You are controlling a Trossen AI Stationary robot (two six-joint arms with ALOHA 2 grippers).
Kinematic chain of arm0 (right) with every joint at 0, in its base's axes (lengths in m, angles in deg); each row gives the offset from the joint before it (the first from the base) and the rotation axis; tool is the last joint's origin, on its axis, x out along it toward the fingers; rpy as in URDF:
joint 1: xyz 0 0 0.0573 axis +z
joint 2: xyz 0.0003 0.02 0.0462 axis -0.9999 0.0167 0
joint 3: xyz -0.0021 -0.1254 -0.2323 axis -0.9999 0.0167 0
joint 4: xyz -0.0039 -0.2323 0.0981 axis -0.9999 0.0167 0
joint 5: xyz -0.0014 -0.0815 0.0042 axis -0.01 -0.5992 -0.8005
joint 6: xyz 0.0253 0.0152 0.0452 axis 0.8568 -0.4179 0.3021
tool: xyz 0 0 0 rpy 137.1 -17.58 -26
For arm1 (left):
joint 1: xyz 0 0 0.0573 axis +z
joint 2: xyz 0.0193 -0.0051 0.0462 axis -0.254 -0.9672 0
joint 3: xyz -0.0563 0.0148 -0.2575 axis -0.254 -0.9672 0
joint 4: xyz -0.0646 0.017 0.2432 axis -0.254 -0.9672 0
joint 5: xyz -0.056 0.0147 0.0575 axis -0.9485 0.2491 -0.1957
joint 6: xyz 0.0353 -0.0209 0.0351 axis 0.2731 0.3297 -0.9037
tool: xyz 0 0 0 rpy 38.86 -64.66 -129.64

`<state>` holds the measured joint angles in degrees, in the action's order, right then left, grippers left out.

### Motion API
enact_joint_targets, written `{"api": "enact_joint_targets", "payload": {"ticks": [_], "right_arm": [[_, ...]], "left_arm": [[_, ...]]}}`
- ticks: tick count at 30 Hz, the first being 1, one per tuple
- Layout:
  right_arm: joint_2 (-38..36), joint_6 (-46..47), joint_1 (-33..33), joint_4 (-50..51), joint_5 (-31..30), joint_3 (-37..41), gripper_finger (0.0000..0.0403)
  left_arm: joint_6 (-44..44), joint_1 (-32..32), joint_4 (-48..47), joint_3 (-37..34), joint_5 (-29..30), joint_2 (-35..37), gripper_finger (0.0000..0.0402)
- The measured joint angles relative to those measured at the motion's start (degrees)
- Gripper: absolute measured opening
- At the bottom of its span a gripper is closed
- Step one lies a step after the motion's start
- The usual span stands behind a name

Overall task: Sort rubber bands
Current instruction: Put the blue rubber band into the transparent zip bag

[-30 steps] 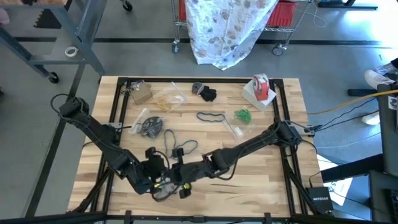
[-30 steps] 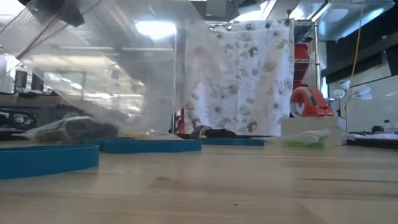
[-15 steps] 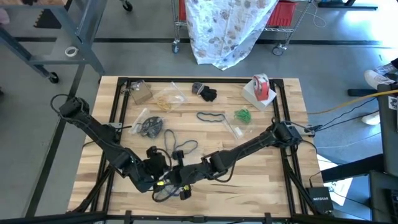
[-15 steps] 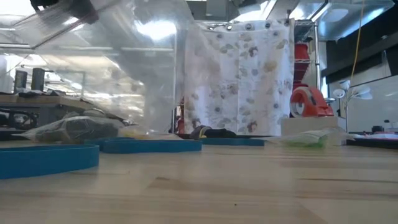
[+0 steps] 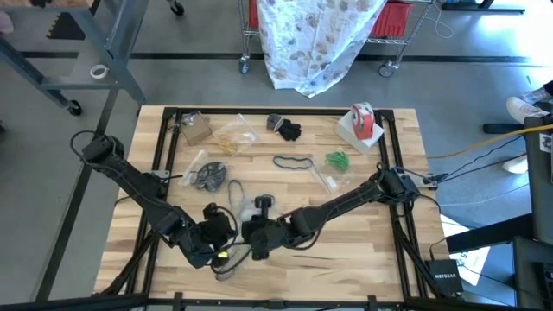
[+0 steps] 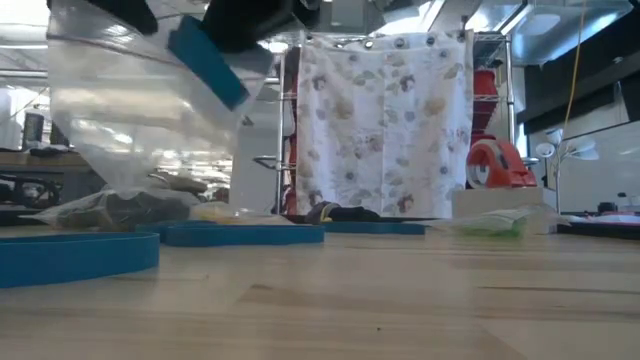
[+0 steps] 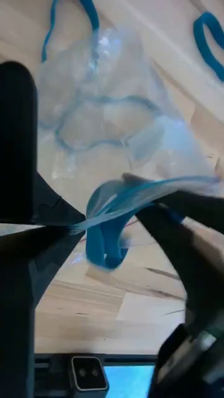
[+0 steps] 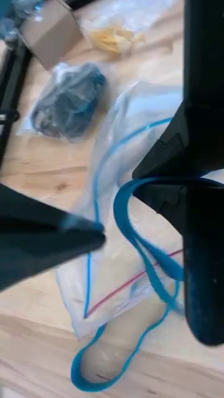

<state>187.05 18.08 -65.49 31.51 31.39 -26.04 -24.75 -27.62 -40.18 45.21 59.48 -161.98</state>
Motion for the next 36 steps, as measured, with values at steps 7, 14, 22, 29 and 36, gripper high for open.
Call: {"api": "enact_joint_targets", "payload": {"ticks": [7, 14, 22, 29, 36], "right_arm": [[0.8, 13.6, -0.4, 0.5, -4.7, 0.0, 0.0011], [0.0, 32.0, -3.0, 0.5, -4.2, -0.2, 0.0011], [3.1, 38.7, -5.7, -0.8, 11.0, -0.2, 0.0011], [3.0, 37.1, -6.2, -1.8, 8.9, -0.2, 0.0052], [2.8, 36.4, -7.1, -3.6, 10.2, -0.2, 0.0153]], "left_arm": [[-0.2, -0.2, 1.6, 0.0, 0.6, 0.0, 0.0001], [1.2, -0.8, 1.6, 0.0, 1.1, -0.1, 0.0001], [2.1, -0.1, 1.5, 0.0, 4.6, -0.1, 0.0001], [3.4, 0.5, 1.1, -1.8, 1.3, -0.2, 0.0001], [8.5, 0.5, 1.4, -4.8, 1.5, -0.2, 0.0001]]}}
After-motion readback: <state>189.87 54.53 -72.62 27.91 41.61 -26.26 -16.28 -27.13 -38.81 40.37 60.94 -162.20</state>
